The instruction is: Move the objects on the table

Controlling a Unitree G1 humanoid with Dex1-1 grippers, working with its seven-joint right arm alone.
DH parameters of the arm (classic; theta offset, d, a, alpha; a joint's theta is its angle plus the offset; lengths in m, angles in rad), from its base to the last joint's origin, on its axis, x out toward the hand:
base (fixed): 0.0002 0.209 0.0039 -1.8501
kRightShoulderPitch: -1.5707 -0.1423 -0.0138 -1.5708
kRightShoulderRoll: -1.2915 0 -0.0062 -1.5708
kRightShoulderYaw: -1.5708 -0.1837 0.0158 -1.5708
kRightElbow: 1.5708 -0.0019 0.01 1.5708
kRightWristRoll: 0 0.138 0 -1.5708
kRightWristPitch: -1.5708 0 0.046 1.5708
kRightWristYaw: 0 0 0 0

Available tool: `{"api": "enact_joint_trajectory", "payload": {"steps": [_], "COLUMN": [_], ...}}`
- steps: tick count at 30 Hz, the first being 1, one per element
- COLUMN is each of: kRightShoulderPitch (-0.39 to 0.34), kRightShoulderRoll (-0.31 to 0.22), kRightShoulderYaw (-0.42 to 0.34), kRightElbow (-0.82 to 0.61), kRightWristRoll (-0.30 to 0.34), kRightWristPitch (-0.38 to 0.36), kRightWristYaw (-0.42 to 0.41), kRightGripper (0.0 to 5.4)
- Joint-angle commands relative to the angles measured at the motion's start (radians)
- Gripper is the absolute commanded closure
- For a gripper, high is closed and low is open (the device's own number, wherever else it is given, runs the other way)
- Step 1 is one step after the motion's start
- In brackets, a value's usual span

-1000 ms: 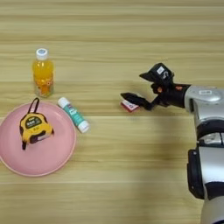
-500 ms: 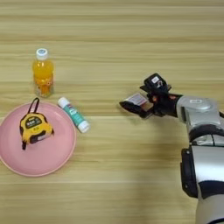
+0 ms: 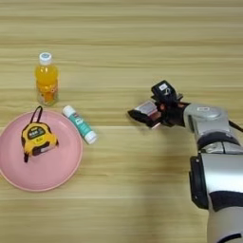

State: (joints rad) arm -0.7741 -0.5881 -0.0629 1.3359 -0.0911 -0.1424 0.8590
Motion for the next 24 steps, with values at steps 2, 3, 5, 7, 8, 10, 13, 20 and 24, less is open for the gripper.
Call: {"api": "enact_joint_trajectory", "payload": {"steps": [2,3,5,7,8,10,13,20,24], "kRightShoulderPitch": [-0.087,-0.086,-0.084,-0.083,-0.082,-0.081,-0.077,-0.069,-0.063], "kRightShoulderRoll": [-0.031,-0.03,-0.029,-0.029,-0.029,-0.027,-0.024,-0.023,-0.024], "kRightShoulderYaw": [-0.001,0.001,0.003,0.004,0.004,0.004,0.005,-0.006,-0.008], "kRightElbow": [-0.036,-0.035,-0.035,-0.034,-0.034,-0.032,-0.028,-0.02,-0.016], "kRightWristRoll": [-0.006,-0.008,-0.012,-0.013,-0.015,-0.018,-0.023,-0.018,-0.019], "kRightWristPitch": [0.0,0.001,0.001,0.001,0.002,0.003,0.01,0.033,0.041], "kRightWristYaw": [-0.033,-0.032,-0.031,-0.031,-0.032,-0.032,-0.032,-0.032,-0.037], "kRightGripper": [0.03,0.03,0.03,0.03,0.03,0.03,0.03,0.03,0.27]}}
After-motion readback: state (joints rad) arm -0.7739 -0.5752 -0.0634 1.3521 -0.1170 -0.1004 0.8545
